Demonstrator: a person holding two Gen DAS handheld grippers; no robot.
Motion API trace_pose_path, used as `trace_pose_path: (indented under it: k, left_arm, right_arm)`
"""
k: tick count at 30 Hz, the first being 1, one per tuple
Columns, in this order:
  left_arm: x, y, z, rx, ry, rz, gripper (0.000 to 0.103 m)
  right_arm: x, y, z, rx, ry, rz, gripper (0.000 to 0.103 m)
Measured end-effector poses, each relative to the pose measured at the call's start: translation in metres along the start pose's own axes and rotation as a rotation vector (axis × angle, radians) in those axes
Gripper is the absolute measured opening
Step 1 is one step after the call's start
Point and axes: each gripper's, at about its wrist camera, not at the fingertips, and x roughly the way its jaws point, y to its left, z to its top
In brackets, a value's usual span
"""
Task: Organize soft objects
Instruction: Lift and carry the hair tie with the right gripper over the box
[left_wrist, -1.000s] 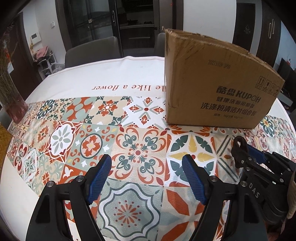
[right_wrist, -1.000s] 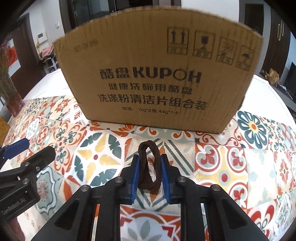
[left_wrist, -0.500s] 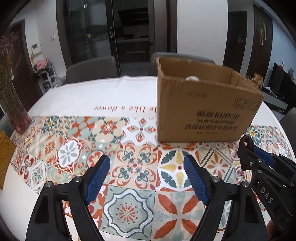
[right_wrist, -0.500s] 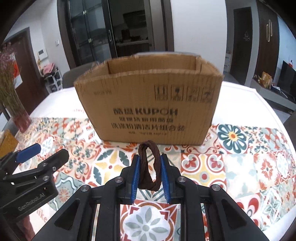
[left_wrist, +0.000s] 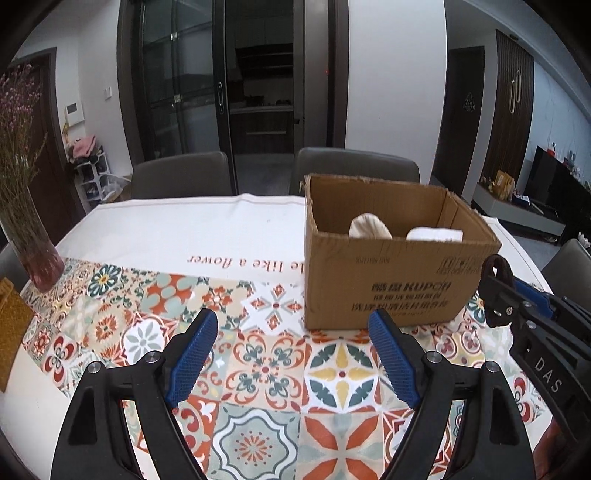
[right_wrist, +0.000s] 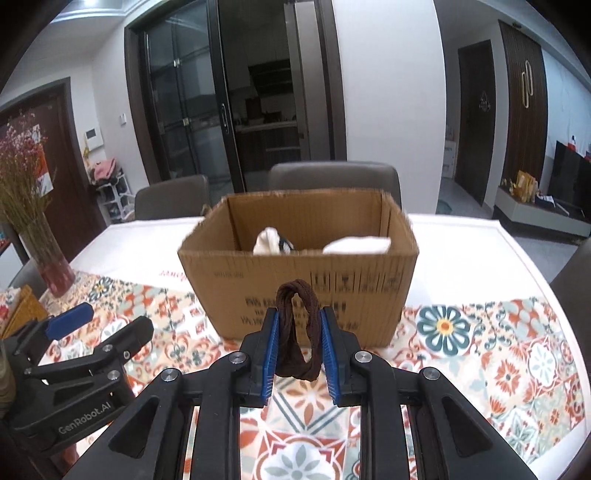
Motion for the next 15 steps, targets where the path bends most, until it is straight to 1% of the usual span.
trace_pose_path:
  k: [2,10,15]
  left_arm:
    - [-0.001,0.000,0.005,0.003,-0.015,0.006,0.090]
    - [0.000,0.003,0.025,0.018,-0.059,0.029,0.090]
    - [0.004,0.002,0.038,0.024,-0.077,0.042,0.090]
  right_arm:
    - [0.000,0.000,0.008,-0.001,-0.017,-0.001,0.023]
    - [0.009,0.000,0.031,0.000,-0.048,0.005,0.023]
    - [0.021,-0.002,0.052,-0.009,-0.066,0.004,0.023]
